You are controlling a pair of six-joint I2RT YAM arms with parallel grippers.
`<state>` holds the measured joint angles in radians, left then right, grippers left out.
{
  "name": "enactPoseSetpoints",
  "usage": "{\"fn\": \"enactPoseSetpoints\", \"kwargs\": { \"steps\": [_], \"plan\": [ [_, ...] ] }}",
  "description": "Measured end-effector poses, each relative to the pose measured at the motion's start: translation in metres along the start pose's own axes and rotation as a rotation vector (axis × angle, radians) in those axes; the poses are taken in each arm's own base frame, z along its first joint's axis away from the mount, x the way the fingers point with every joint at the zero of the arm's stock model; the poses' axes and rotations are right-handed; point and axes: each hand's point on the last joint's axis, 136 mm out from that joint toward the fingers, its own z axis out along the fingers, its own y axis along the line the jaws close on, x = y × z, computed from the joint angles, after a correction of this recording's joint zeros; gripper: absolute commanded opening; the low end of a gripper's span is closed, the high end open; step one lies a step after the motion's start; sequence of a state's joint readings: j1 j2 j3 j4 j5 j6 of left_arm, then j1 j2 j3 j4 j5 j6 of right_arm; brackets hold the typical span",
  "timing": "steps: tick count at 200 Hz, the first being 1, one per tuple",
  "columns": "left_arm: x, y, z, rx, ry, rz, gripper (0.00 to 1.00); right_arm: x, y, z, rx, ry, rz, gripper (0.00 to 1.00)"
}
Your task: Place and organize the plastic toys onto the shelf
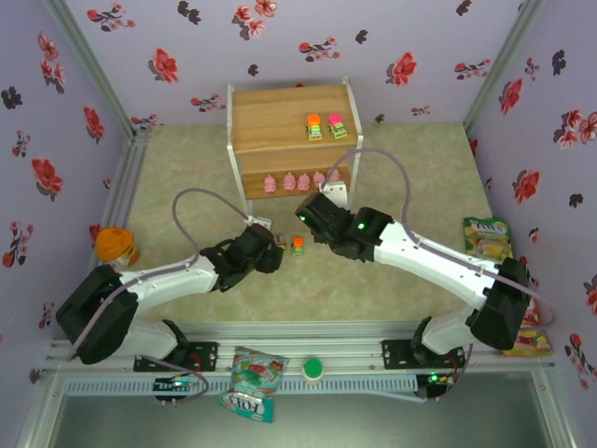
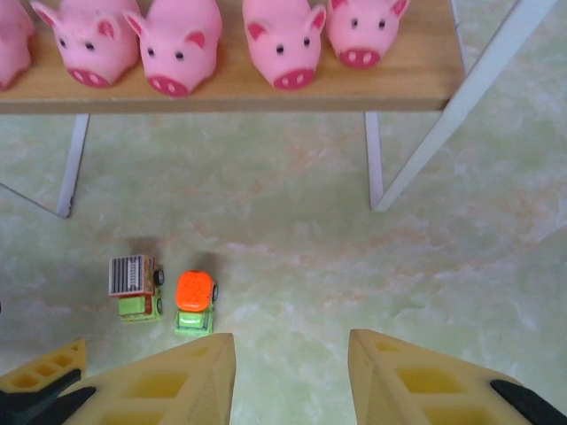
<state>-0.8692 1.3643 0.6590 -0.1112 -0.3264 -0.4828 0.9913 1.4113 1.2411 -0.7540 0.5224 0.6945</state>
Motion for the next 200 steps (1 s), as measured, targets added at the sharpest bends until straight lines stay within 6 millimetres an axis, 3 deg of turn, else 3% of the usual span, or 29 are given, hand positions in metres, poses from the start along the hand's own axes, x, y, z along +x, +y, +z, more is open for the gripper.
{"fn": "enactPoseSetpoints", "kwargs": {
  "steps": [95,200],
  "plan": [
    [-0.008,-0.005,0.022,-0.060,0.034,-0.085,0.70,0.020,-0.008,0.007,-0.019,0.008,0.045,0.38],
    [-0.027,-0.014,0.032,-0.075,0.013,-0.121,0.71,0.025,-0.010,0.009,-0.022,0.010,0.054,0.38]
  ]
}}
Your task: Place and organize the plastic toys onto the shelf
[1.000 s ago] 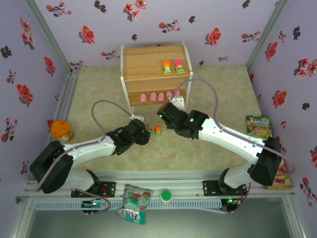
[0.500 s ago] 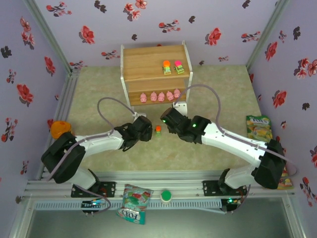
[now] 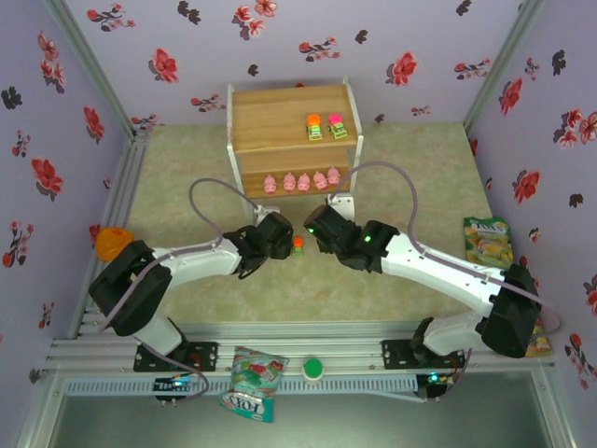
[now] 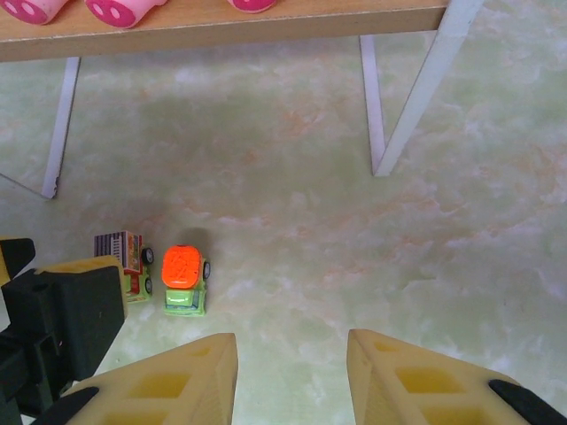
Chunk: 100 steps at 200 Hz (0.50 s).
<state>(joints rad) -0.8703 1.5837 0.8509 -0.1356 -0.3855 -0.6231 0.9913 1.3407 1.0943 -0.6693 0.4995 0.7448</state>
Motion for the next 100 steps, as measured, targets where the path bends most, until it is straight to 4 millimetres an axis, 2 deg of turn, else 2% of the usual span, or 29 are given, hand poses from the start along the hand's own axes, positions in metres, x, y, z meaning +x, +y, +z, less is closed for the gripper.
{"fn": "enactPoseSetpoints", "kwargs": {
  "steps": [100],
  "plan": [
    [0.002,-0.005,0.020,-0.043,0.032,-0.025,0.71,0.000,-0.004,-0.006,-0.010,-0.011,0.008,0.39]
  ]
}}
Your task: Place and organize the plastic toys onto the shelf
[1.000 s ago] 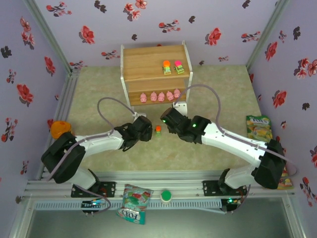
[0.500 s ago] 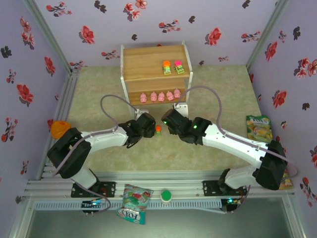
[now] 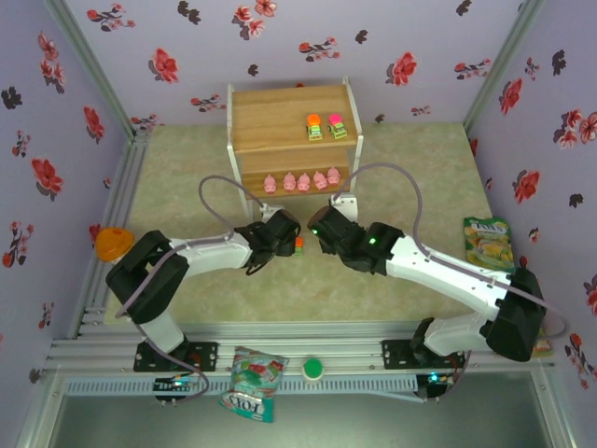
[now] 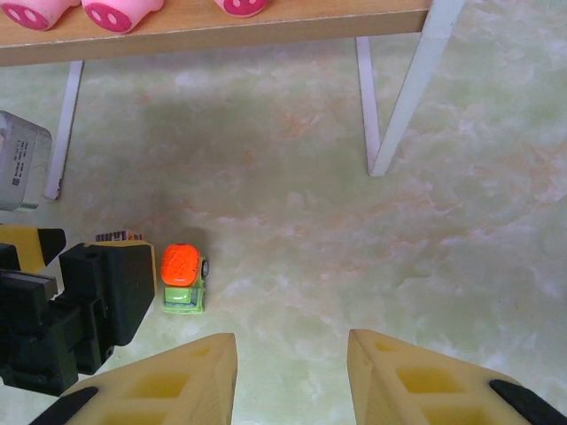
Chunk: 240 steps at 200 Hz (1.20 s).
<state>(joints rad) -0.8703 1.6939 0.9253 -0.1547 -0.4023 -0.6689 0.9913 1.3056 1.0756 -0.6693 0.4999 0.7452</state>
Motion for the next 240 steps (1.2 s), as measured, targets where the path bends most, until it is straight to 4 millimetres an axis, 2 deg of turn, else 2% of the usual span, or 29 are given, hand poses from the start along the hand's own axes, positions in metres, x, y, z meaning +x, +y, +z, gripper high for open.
{"fn": "enactPoseSetpoints", "kwargs": {
  "steps": [60,156,240],
  "plan": [
    [0.008,0.003,0.007,-0.037,0.024,-0.020,0.70,0.004,-0.003,0.002,0.006,0.006,-0.005,0.38],
    [0.025,0.000,0.002,-0.060,0.059,0.009,0.69,0.004,-0.002,0.002,0.006,0.006,-0.004,0.38],
    [0.033,0.011,-0.005,-0.080,0.069,0.019,0.67,0.004,-0.002,0.002,0.003,0.003,-0.002,0.38]
  ]
}}
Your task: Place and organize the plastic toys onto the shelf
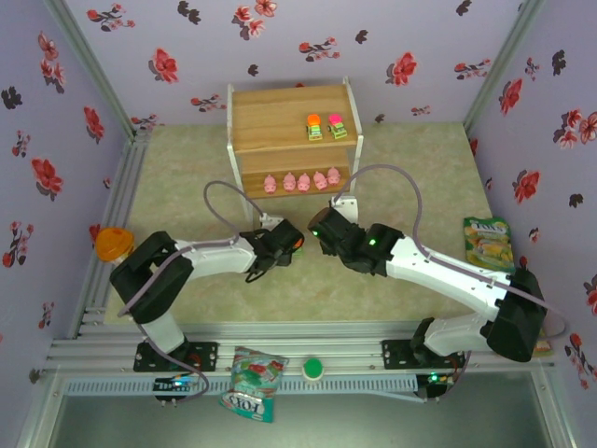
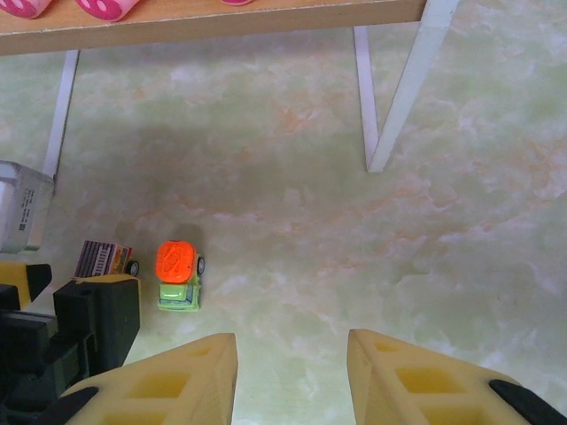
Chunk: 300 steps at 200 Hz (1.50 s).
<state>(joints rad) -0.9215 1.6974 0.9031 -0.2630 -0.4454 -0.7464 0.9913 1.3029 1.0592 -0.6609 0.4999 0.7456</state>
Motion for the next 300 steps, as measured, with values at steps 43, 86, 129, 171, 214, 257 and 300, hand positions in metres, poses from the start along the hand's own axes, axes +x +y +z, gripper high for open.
{"fn": "enactPoseSetpoints", "kwargs": {
  "steps": [43,86,129,171,214,257,300],
  "plan": [
    [0.001,-0.008,-0.009,0.029,-0.016,0.016,0.67,-0.001,0.000,0.000,-0.002,-0.002,0.002,0.38],
    [0.001,-0.012,-0.010,0.040,-0.024,0.021,0.67,-0.001,0.000,0.000,-0.003,-0.003,0.002,0.38],
    [0.000,-0.012,-0.010,0.043,-0.027,0.019,0.63,-0.001,0.000,0.000,-0.003,-0.003,0.002,0.38],
    [0.000,-0.014,-0.008,0.051,-0.036,0.013,0.62,-0.001,0.000,0.000,-0.003,-0.003,0.002,0.37],
    [0.006,-0.011,-0.005,0.047,-0.031,0.016,0.62,-0.001,0.000,0.000,-0.003,-0.003,0.002,0.37],
    [0.012,-0.008,0.000,0.041,-0.024,0.020,0.61,0.000,0.000,0.000,-0.002,-0.002,0.003,0.37],
    [0.015,-0.005,0.002,0.039,-0.022,0.018,0.56,0.001,-0.001,0.001,0.000,0.000,0.014,0.37]
  ]
}}
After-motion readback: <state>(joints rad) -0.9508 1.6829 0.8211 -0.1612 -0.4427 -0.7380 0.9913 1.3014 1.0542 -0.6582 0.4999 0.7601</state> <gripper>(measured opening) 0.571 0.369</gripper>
